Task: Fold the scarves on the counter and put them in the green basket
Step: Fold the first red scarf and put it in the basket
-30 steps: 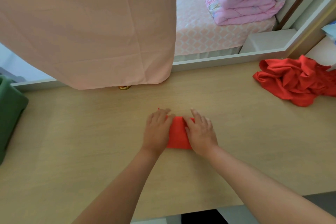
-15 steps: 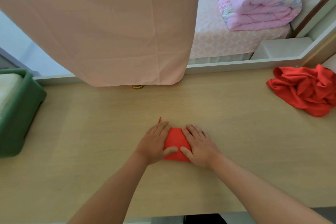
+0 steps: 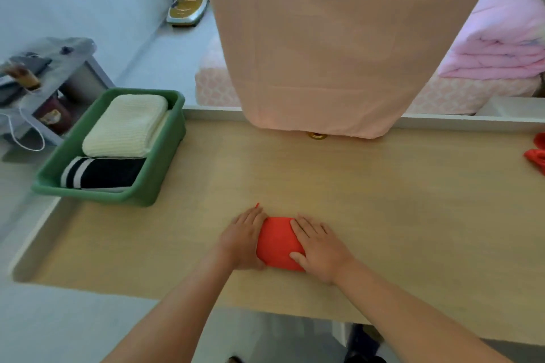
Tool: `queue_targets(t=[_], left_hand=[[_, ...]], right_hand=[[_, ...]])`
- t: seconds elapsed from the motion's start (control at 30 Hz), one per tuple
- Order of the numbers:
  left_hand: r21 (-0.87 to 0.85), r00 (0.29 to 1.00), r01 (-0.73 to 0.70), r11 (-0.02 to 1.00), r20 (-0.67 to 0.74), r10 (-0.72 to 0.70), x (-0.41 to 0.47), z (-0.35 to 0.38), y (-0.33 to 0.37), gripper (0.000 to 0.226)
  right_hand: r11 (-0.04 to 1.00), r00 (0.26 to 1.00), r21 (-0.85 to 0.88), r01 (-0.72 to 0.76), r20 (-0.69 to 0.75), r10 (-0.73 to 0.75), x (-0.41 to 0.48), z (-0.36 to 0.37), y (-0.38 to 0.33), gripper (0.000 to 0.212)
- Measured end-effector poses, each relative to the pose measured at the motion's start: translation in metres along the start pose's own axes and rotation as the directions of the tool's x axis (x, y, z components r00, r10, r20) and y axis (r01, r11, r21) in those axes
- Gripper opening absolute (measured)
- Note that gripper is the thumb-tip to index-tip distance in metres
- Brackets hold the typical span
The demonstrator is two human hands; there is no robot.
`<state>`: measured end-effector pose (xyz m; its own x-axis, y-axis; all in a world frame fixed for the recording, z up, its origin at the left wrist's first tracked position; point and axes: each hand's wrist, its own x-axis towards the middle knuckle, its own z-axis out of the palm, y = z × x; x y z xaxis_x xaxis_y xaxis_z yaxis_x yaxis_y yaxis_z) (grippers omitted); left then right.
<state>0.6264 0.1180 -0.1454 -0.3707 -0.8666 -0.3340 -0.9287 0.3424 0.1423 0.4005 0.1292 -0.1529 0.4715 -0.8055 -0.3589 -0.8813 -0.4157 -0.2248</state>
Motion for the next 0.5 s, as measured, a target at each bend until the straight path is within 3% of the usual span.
queue_targets(t=[0.07,0.2,0.37,0.5], left_hand=[[0.005,0.999,0.045,0.999,-0.002,-0.045,-0.026,-0.002,-0.037,0.113],[-0.007,0.992,0.117,0.993,-0.041,-0.118,-0.072,-0.005,-0.098,0.112],[-0.182,0.955,0.295,0.938,0.027,-0.295,-0.106,-0.005,-0.155,0.111],[-0.396,0.896,0.429,0.812,0.075,-0.437,-0.116,-0.006,-0.181,0.094]], right_hand=[[1.000,1.000,-0.008,0.018,0.005,-0.017,0.014,0.002,-0.041,0.074],[0.998,0.999,-0.046,0.039,0.010,-0.039,0.045,0.004,-0.112,0.069],[0.998,0.999,-0.048,0.035,-0.012,-0.036,0.085,0.006,-0.184,0.070],[0.999,0.999,0.025,0.044,0.008,-0.044,0.103,0.008,-0.218,0.074]])
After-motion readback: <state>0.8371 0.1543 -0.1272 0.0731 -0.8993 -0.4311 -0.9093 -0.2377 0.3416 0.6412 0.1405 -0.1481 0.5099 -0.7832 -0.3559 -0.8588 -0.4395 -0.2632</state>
